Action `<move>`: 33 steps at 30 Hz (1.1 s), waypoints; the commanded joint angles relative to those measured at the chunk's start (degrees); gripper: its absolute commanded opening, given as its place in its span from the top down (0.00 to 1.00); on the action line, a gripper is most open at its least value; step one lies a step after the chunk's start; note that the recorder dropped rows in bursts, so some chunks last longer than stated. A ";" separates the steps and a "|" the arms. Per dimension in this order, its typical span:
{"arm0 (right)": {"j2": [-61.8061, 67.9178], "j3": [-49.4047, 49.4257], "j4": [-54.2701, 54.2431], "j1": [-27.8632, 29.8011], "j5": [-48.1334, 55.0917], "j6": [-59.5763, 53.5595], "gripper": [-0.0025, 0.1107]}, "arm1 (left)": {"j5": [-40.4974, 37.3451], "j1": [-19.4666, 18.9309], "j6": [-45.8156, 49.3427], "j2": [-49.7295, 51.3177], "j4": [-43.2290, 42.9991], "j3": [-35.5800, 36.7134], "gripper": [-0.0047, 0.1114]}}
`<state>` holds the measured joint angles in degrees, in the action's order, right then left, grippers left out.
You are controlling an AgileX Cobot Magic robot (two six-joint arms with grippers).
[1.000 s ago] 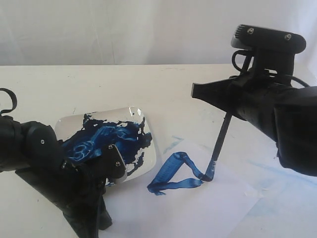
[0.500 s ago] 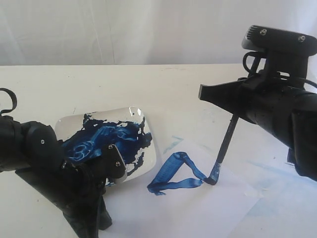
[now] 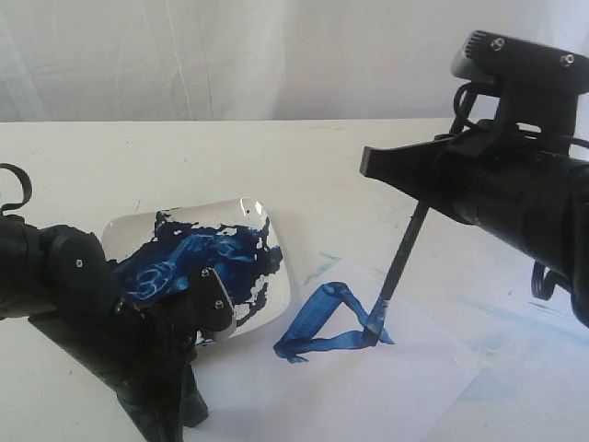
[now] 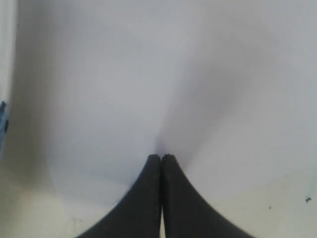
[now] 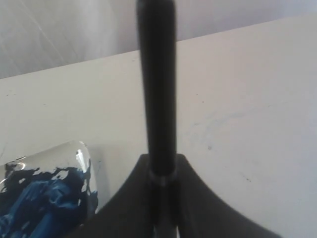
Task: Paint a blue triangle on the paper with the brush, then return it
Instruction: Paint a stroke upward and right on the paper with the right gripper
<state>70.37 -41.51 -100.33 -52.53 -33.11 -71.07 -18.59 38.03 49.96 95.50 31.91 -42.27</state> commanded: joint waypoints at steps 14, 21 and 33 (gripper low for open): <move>1.70 0.34 7.72 -0.11 4.40 4.30 0.98 | -1.45 0.38 -0.23 0.90 0.19 0.49 0.96; 3.27 0.34 7.86 -0.11 2.14 4.41 0.98 | -1.57 0.38 -0.23 0.90 0.49 0.49 0.96; 3.51 0.34 7.86 -0.11 -1.77 4.31 0.98 | -1.57 0.38 -0.23 0.90 1.01 0.49 0.96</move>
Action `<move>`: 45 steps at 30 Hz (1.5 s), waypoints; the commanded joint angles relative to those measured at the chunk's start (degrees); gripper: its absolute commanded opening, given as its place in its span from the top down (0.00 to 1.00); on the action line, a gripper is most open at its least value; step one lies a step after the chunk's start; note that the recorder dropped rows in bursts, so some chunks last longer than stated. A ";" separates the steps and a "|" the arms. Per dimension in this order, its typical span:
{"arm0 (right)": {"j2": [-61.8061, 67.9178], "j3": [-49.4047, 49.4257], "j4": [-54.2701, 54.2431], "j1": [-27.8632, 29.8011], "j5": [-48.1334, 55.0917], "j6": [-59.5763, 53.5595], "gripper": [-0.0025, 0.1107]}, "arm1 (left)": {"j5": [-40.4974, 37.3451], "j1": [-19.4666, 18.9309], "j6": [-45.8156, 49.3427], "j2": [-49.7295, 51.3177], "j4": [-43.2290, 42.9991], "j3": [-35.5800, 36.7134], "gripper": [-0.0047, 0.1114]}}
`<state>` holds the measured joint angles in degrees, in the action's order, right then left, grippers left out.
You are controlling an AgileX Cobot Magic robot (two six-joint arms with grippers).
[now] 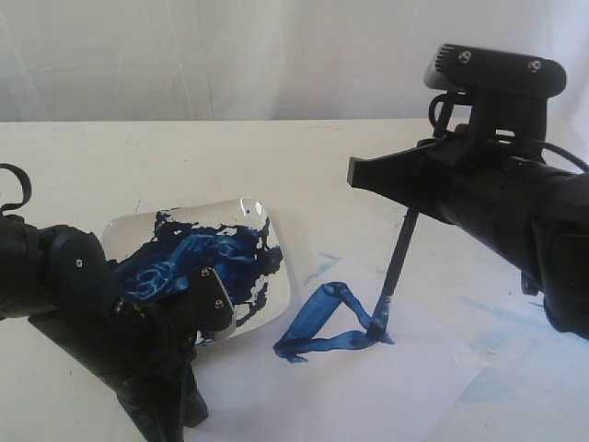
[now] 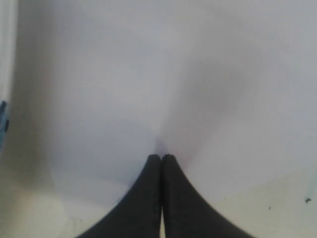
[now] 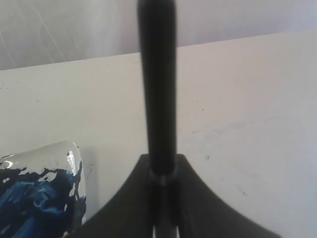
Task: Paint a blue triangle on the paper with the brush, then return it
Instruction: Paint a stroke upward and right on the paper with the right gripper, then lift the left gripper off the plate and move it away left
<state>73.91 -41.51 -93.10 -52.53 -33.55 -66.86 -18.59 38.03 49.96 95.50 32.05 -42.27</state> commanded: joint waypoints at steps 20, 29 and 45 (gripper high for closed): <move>-1.98 0.34 0.19 -0.11 -2.05 0.00 0.98 | -1.57 0.38 -0.23 0.90 0.87 0.49 0.96; -9.31 0.34 -2.70 -0.11 0.23 -4.96 0.98 | -2.50 0.38 -0.23 0.90 0.85 0.49 0.96; -19.40 2.32 -6.85 -0.11 -0.77 -11.05 0.98 | -12.68 -1.08 -8.94 -7.47 -3.84 -7.61 0.96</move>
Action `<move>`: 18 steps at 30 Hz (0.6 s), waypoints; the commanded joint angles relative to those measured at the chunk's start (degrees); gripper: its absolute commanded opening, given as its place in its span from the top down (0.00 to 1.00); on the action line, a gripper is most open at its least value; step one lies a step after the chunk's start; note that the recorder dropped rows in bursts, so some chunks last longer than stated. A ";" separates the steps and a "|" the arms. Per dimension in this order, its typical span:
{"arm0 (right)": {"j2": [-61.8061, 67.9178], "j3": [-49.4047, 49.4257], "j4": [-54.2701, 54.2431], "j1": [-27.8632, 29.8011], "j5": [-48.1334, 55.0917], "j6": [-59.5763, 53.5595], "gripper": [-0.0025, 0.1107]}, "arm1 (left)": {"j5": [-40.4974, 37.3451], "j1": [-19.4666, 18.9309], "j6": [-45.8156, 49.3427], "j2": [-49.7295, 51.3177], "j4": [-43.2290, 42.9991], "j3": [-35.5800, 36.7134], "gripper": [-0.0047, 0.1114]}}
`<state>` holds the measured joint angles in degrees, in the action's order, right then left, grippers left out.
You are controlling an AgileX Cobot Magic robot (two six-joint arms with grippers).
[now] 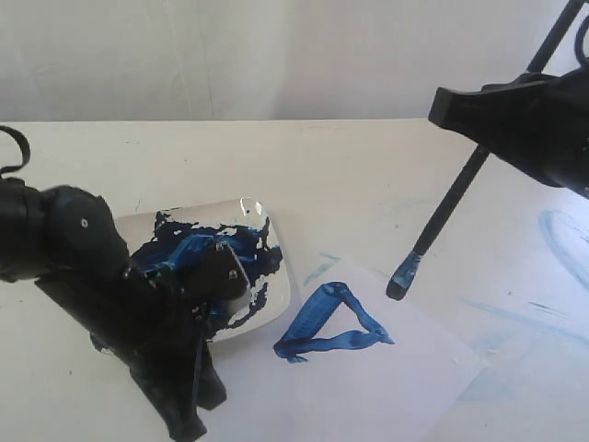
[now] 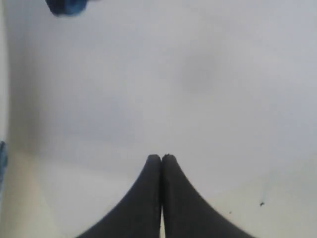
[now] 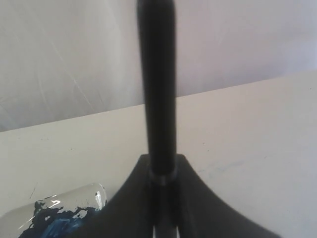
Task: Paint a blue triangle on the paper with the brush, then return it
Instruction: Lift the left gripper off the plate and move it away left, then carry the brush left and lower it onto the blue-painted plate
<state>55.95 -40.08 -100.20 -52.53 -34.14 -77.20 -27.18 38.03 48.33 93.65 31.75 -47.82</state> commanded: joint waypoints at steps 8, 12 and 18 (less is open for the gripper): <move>-1.69 0.91 0.26 -0.11 0.63 -0.54 0.98 | -4.41 -9.01 -23.45 -23.42 -22.86 -2.07 0.96; -0.30 0.69 7.05 -0.11 7.52 7.92 0.98 | -4.54 -13.03 -26.17 -36.82 -31.75 -2.07 0.96; 7.66 -5.04 21.69 -0.11 9.06 31.69 0.98 | 3.20 -13.34 -26.32 -43.87 -33.94 3.94 0.96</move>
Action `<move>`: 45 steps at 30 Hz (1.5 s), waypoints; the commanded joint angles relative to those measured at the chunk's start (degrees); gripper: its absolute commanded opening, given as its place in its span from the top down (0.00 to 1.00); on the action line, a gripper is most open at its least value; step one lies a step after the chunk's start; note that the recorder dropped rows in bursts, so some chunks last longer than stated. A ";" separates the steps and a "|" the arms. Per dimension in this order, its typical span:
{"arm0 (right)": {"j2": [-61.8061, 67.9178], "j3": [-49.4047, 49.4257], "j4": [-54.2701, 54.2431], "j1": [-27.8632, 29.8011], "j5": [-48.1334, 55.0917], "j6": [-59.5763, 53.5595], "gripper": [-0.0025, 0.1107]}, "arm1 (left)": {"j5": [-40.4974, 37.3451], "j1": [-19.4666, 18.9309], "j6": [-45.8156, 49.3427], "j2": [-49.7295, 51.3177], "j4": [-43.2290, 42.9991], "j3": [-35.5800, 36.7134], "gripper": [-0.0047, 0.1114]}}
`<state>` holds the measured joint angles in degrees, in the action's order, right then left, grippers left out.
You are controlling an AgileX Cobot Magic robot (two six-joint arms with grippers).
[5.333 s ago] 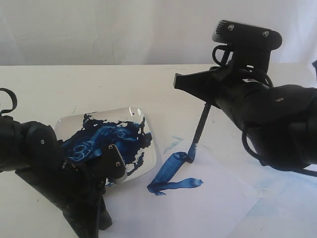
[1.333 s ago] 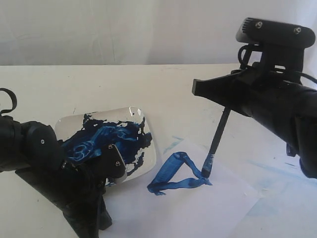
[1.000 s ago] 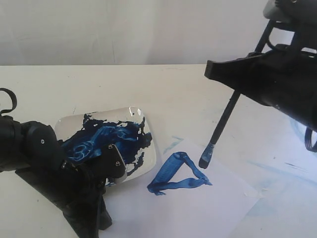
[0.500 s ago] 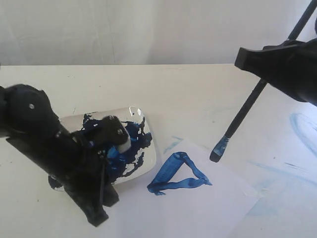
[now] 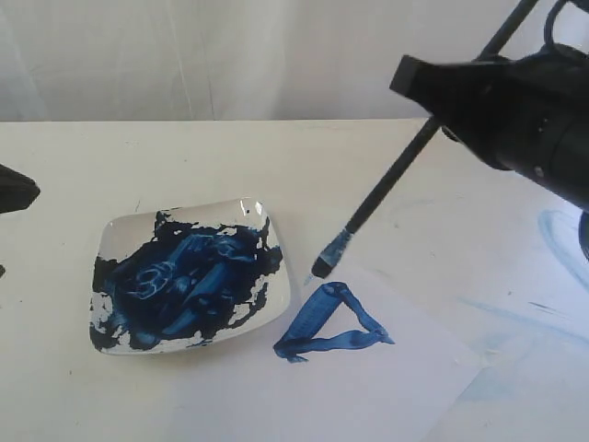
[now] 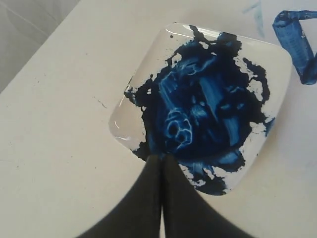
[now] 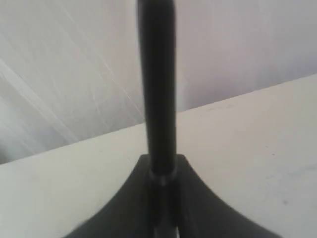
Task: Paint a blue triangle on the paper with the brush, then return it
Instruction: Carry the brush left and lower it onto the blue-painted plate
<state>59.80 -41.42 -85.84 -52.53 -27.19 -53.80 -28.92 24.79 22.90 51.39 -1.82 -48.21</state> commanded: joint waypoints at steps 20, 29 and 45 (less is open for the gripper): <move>41.18 -32.77 -2.37 21.68 48.38 26.15 0.98 | 15.25 -0.10 -4.99 -2.08 -1.20 9.74 0.96; 49.90 -32.77 -7.58 21.68 49.01 26.03 0.98 | 15.38 -0.10 -5.08 -2.08 -1.07 9.74 0.96; 57.82 -32.77 -10.93 20.45 49.46 26.03 0.98 | 15.52 -0.10 -5.08 -2.08 0.15 9.74 0.96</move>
<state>117.01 -74.06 -95.62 -31.99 23.52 -27.66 -13.57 24.79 18.52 49.80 -2.51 -38.75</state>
